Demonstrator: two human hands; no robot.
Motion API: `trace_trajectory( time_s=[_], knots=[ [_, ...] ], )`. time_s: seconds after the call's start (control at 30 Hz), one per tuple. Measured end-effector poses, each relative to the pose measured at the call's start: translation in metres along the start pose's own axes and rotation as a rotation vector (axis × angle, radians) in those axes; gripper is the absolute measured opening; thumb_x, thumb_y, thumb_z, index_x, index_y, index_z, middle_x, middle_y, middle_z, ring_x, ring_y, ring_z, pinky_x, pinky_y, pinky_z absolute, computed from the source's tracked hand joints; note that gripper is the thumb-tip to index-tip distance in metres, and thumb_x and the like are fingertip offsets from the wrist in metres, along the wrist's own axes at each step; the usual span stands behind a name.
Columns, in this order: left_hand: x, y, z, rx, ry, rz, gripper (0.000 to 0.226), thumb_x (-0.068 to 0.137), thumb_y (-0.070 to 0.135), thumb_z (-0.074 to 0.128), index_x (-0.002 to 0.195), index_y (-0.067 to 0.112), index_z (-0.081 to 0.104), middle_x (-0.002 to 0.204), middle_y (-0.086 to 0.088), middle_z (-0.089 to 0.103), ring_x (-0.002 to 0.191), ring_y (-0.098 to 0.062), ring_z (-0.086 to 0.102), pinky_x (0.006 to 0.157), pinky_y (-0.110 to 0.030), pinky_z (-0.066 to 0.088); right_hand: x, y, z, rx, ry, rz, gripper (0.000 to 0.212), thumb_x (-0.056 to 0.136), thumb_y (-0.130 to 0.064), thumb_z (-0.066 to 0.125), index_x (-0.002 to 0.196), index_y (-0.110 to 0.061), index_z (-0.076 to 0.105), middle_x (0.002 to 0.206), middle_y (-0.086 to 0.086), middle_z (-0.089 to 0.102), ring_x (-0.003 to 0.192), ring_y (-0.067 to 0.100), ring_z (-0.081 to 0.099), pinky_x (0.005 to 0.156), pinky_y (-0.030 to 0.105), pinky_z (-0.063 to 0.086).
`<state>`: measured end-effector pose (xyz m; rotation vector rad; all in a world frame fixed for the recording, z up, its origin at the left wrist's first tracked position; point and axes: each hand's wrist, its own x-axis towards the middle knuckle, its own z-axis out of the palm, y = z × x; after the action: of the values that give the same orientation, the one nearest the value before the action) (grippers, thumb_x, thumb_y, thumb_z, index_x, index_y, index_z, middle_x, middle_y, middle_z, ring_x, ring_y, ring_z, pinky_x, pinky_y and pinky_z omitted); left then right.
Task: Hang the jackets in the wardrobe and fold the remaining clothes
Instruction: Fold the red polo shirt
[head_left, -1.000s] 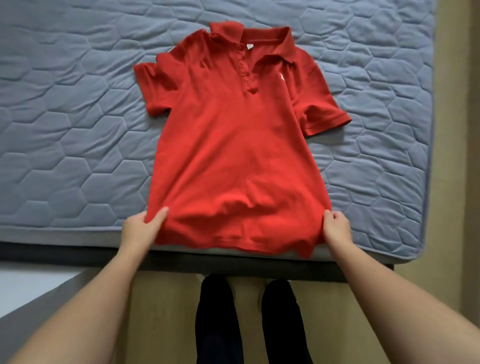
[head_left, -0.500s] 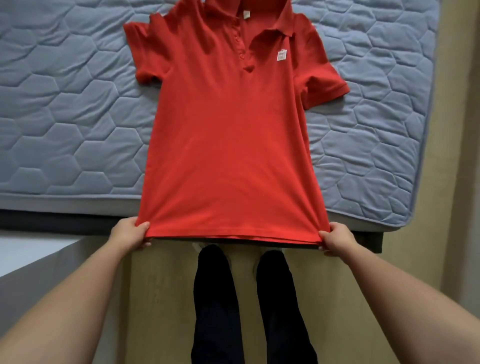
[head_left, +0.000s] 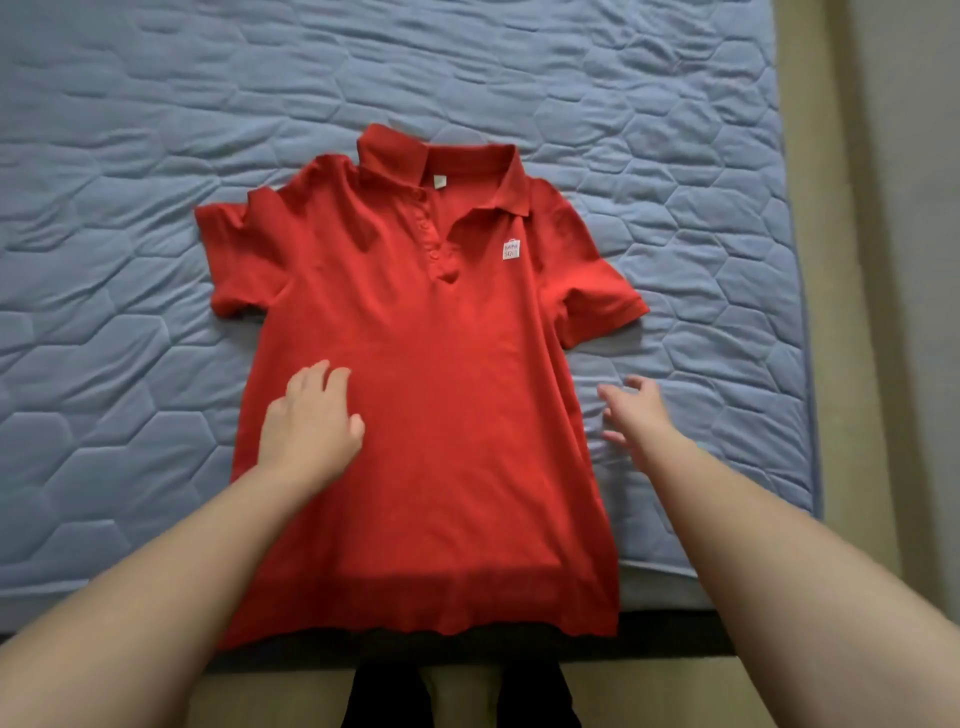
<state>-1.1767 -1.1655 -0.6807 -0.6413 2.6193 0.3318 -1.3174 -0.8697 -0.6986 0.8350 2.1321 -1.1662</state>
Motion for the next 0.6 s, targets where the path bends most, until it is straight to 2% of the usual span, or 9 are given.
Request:
trace_trajectory(
  time_s=[0.03,0.1,0.2,0.27,0.33,0.4,0.43,0.5,0.6],
  knots=[
    [0.019,0.013,0.004,0.01,0.042,0.061,0.061,0.086,0.028,0.057,0.141,0.013,0.038,0.151,-0.012,0.031,0.139,-0.03,0.027,0.106,-0.046,0.033,0.016,-0.015,0.004,0.205,-0.032,0.047,0.049,0.093,-0.019,0.056,0.138,-0.012,0.036,0.104,0.006,0.053,0.082,0.017,0.053,0.07,0.036,0.049],
    [0.055,0.041,0.013,0.027,0.123,0.154,0.065,0.087,0.03,0.056,0.146,0.014,0.032,0.156,-0.011,0.022,0.144,-0.029,0.017,0.111,-0.048,0.025,0.043,-0.042,0.008,0.463,-0.109,0.123,0.046,0.096,-0.029,0.054,0.137,-0.015,0.04,0.11,0.005,0.05,0.093,0.017,0.054,0.08,0.039,0.048],
    [0.101,0.076,0.029,0.041,0.199,0.221,0.069,0.091,0.038,0.047,0.151,0.02,0.018,0.16,-0.007,0.007,0.147,-0.029,0.004,0.115,-0.052,0.011,0.071,-0.06,0.023,0.49,-0.222,0.194,0.023,0.095,-0.032,0.054,0.115,-0.021,0.053,0.102,0.0,0.057,0.089,0.014,0.057,0.078,0.036,0.046],
    [0.124,0.082,0.047,0.11,0.177,0.243,0.069,0.094,0.047,0.038,0.153,0.025,0.008,0.161,-0.005,-0.002,0.147,-0.029,-0.002,0.115,-0.055,0.004,0.092,-0.063,0.035,0.523,-0.128,0.133,0.012,0.093,-0.021,0.054,0.105,-0.018,0.057,0.095,0.002,0.061,0.083,0.016,0.059,0.071,0.036,0.049],
    [0.135,0.078,0.068,0.168,0.165,0.251,0.068,0.095,0.052,0.032,0.153,0.027,0.006,0.16,-0.008,-0.003,0.147,-0.03,-0.003,0.114,-0.057,0.001,0.111,-0.068,0.029,0.544,0.186,-0.102,0.03,0.09,-0.011,0.053,0.119,-0.007,0.057,0.109,0.011,0.064,0.097,0.026,0.062,0.083,0.04,0.05],
    [0.137,0.073,0.084,0.176,0.231,0.262,0.066,0.094,0.051,0.032,0.152,0.025,0.012,0.16,-0.013,0.002,0.147,-0.032,0.003,0.114,-0.058,0.003,0.125,-0.074,0.002,0.291,0.533,-0.262,0.034,0.093,-0.013,0.05,0.125,-0.001,0.053,0.125,0.016,0.06,0.115,0.028,0.056,0.097,0.031,0.04],
    [0.137,0.073,0.09,0.17,0.261,0.269,0.067,0.092,0.051,0.03,0.152,0.025,0.015,0.159,-0.015,0.005,0.146,-0.034,0.006,0.113,-0.058,0.003,0.13,-0.075,-0.012,0.122,0.602,-0.307,0.032,0.095,-0.016,0.049,0.123,0.0,0.054,0.126,0.017,0.059,0.117,0.029,0.055,0.095,0.028,0.035],
    [0.14,0.073,0.095,0.158,0.308,0.271,0.069,0.088,0.051,0.026,0.151,0.024,0.018,0.158,-0.019,0.008,0.146,-0.035,0.008,0.113,-0.058,0.004,0.145,-0.068,-0.028,-0.11,0.519,-0.362,0.031,0.097,-0.02,0.049,0.118,0.001,0.057,0.122,0.02,0.061,0.114,0.032,0.055,0.09,0.029,0.034],
    [0.143,0.073,0.099,0.164,0.332,0.26,0.07,0.086,0.05,0.026,0.151,0.026,0.019,0.157,-0.021,0.01,0.146,-0.036,0.009,0.113,-0.058,0.005,0.164,-0.055,-0.015,-0.376,0.356,-0.231,0.038,0.097,-0.027,0.049,0.12,0.003,0.053,0.126,0.025,0.057,0.118,0.038,0.052,0.092,0.036,0.037]
  ],
)
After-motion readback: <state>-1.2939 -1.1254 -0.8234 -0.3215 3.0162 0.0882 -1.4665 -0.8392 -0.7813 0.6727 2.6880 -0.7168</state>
